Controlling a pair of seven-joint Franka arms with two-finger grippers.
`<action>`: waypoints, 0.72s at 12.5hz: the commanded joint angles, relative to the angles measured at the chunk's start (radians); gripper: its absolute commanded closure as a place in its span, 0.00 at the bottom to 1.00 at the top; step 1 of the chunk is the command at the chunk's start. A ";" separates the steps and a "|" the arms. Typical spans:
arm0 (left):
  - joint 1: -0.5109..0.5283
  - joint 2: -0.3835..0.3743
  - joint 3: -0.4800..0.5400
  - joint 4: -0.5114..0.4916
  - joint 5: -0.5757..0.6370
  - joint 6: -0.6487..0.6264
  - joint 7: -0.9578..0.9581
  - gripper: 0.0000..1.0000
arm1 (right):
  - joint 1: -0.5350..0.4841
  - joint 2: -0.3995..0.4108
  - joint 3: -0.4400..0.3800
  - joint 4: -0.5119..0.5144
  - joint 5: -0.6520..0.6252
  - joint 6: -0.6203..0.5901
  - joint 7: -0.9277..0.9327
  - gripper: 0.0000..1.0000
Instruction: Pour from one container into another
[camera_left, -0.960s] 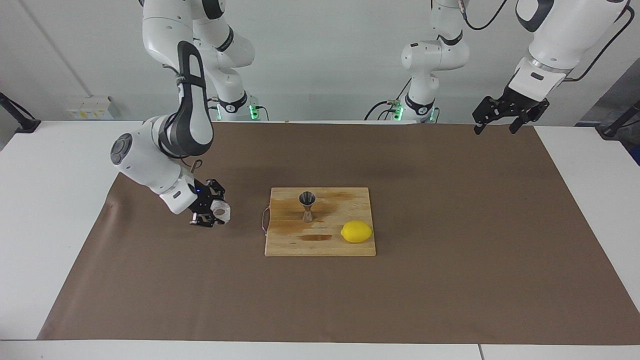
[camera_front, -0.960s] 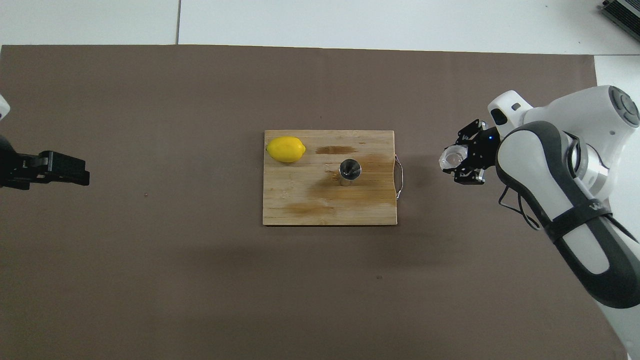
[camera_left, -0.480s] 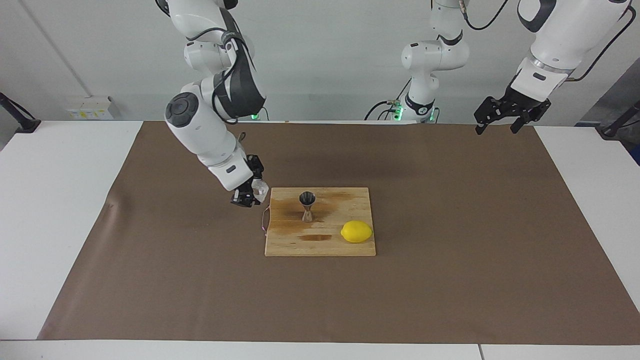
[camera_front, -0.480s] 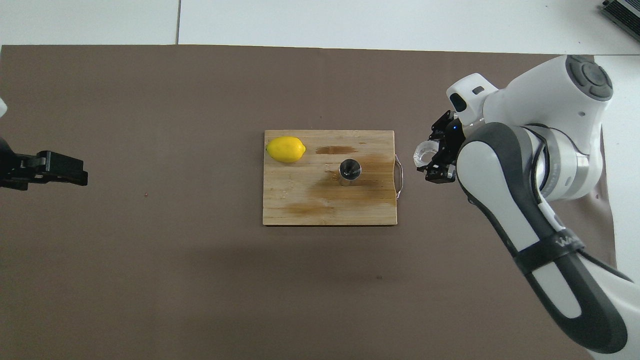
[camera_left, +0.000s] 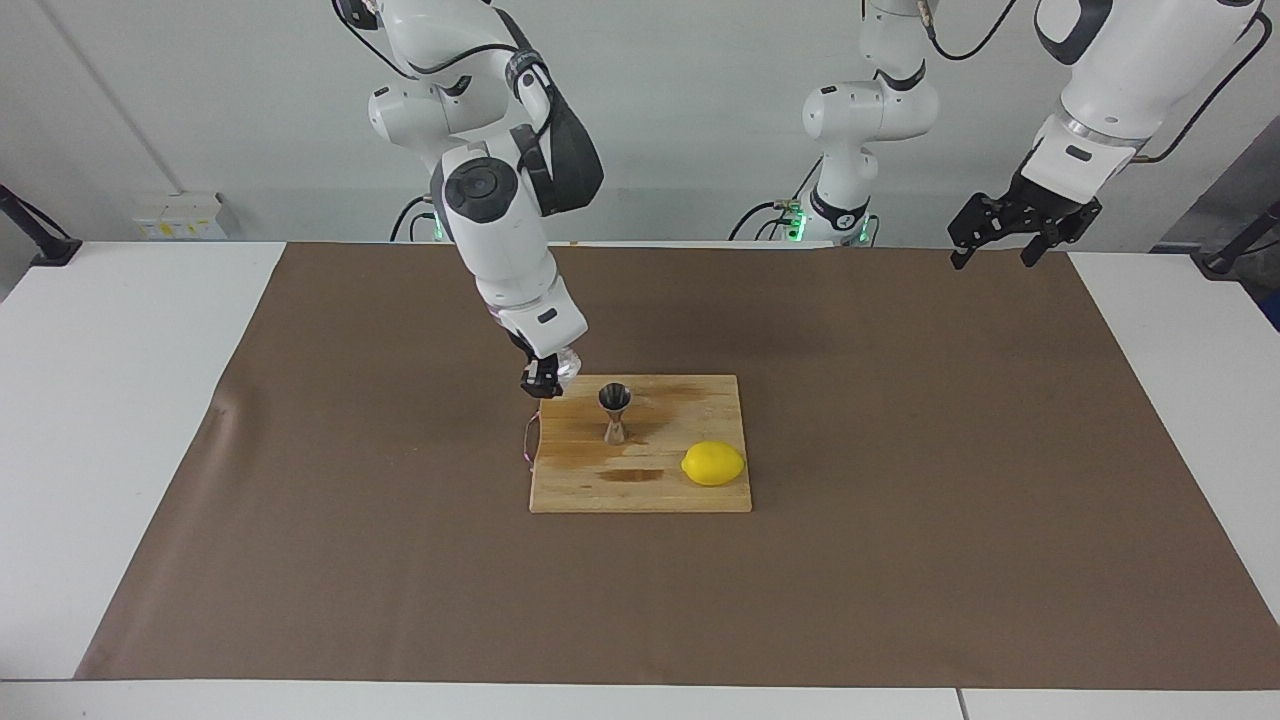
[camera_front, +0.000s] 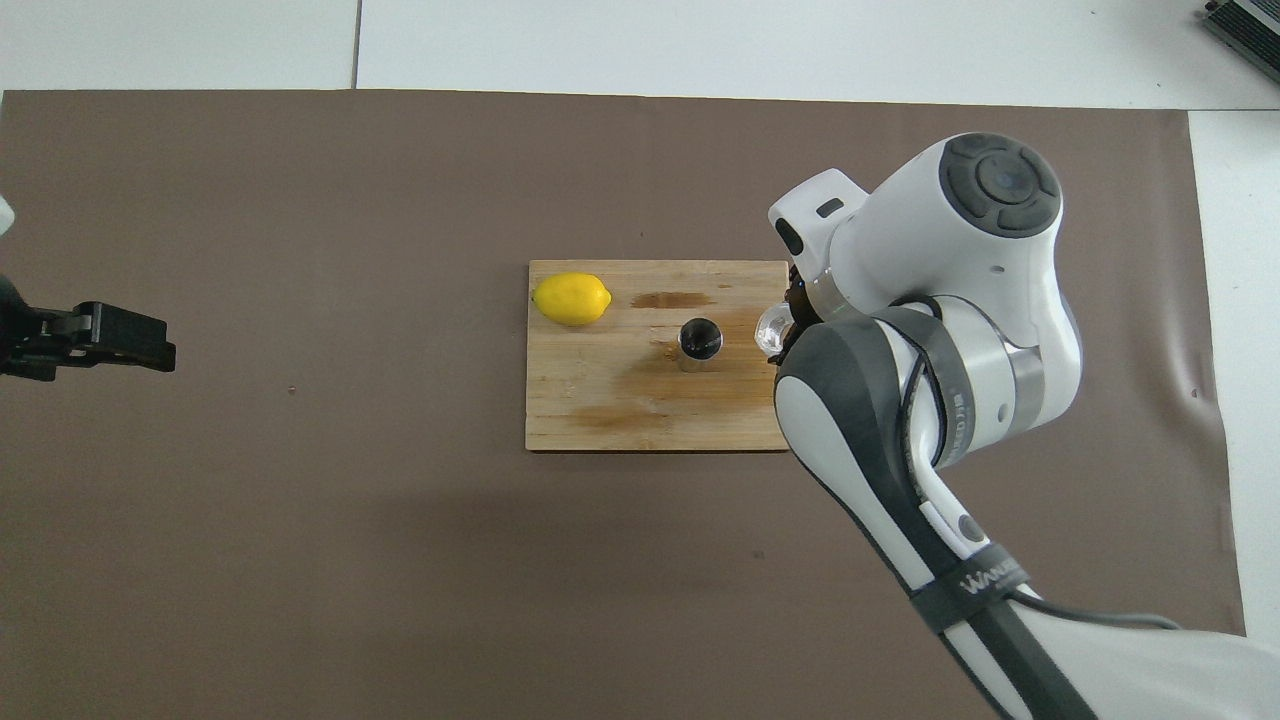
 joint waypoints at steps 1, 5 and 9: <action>0.012 -0.022 -0.006 -0.016 0.012 -0.011 0.004 0.00 | 0.031 -0.002 -0.001 0.002 -0.084 0.039 0.033 0.62; 0.012 -0.022 -0.006 -0.016 0.012 -0.011 0.004 0.00 | 0.053 0.030 0.003 0.002 -0.142 0.113 0.080 0.62; 0.012 -0.022 -0.006 -0.017 0.012 -0.011 0.004 0.00 | 0.086 0.050 0.004 0.005 -0.259 0.125 0.135 0.62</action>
